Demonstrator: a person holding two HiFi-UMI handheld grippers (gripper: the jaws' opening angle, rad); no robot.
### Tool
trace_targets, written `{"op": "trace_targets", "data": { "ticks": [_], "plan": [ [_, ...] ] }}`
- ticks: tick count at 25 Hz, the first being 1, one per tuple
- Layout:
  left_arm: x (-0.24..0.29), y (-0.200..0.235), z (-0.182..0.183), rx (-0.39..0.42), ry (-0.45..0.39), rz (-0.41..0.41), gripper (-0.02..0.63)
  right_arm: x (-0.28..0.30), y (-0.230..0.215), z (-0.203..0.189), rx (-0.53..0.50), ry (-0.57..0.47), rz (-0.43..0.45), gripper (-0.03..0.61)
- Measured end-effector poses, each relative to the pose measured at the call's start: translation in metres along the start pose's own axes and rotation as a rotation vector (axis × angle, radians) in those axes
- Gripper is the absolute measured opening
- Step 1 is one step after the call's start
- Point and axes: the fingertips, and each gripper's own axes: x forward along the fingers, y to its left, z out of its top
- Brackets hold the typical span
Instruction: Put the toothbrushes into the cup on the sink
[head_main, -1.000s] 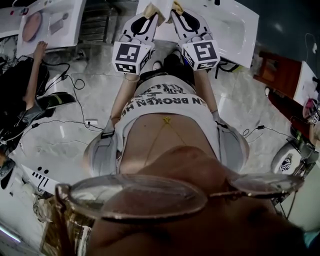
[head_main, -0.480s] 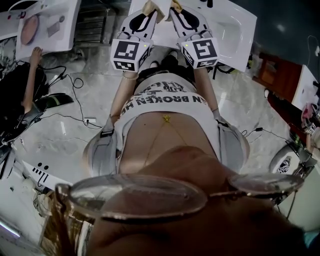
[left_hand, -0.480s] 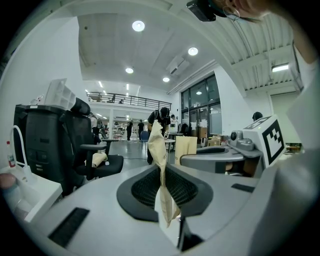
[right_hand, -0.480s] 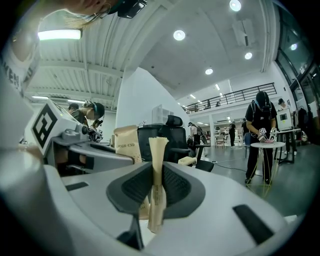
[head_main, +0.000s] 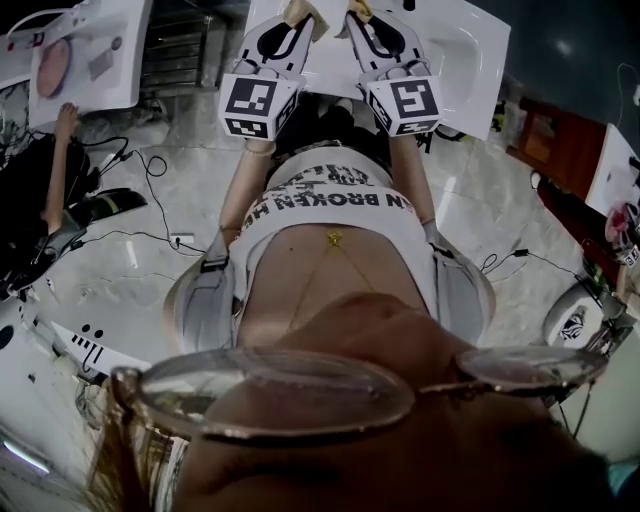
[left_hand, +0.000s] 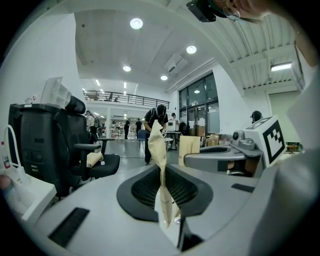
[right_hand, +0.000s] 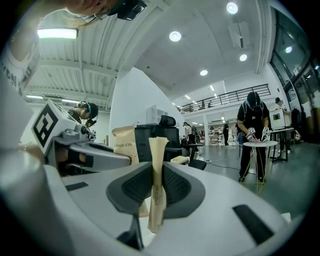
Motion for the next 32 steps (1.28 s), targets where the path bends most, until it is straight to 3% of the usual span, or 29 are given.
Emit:
{"op": "trace_targets", "data": {
  "ticks": [8, 19, 32],
  "plan": [
    [0.024, 0.011, 0.004, 0.015, 0.006, -0.091, 0.038, 0.014, -0.017, 0.0, 0.019, 0.001, -0.095, 0.061],
    [0.042, 0.068, 0.002, 0.011, 0.01, -0.152, 0.038, 0.065, -0.014, -0.001, 0.023, 0.024, -0.156, 0.061],
    [0.069, 0.159, -0.012, 0.02, 0.056, -0.125, 0.038, 0.084, -0.029, -0.006, 0.032, 0.061, -0.286, 0.061]
  ]
}}
